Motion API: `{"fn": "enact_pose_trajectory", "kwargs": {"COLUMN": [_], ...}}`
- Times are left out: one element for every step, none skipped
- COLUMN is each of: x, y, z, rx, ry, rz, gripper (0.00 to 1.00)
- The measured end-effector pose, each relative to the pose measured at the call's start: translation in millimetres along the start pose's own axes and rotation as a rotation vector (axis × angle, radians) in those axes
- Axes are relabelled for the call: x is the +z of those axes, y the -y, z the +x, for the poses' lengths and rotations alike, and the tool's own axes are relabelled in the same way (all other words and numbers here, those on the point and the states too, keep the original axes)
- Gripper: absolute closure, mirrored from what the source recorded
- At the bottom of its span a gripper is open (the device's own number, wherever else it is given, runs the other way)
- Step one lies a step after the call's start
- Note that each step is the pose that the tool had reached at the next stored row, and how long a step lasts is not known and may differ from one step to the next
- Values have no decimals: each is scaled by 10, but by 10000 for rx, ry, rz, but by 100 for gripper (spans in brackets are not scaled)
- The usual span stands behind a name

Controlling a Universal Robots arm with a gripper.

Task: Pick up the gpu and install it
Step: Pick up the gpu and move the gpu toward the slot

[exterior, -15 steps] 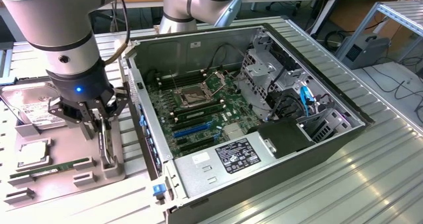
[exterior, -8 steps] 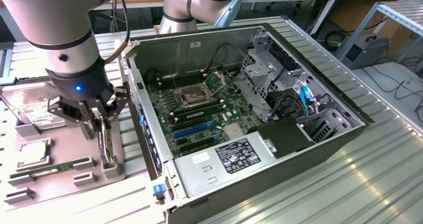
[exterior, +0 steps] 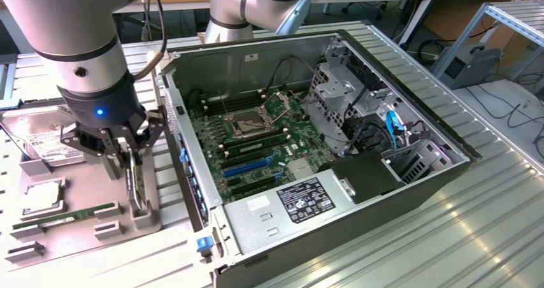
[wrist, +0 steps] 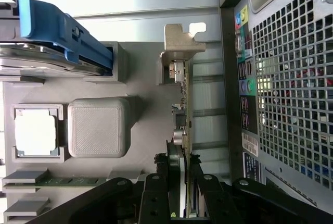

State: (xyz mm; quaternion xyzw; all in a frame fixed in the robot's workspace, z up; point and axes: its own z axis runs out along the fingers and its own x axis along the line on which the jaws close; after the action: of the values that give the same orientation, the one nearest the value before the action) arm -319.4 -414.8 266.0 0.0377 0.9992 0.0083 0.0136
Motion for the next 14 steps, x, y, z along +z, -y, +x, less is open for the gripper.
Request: {"fn": "enact_pose_trajectory", "kwargs": {"x": [-2,-7,-10,-13,-15,-19,-22,-29,-31,-32,-36,-38,-41,-45], "y": [0,0,0,0,0,0,0,0,-1,-1,-1,-1,-1,-1], "z": [0,0,0,0,-1,-1,-1,-1,-1,-1,-1,-1,-1,-1], "rx": [0,-1,-1,0,-1,-1,0,-1,0,-1,-1,-1,-1,-1], "ry": [1,0,1,-1,0,-1,-1,-1,0,1,0,-1,0,-1], "rz": [0,0,0,1,1,0,1,1,0,-1,0,1,0,1], "gripper": [73,73,73,73,73,73,73,73,73,73,73,73,73,73]}}
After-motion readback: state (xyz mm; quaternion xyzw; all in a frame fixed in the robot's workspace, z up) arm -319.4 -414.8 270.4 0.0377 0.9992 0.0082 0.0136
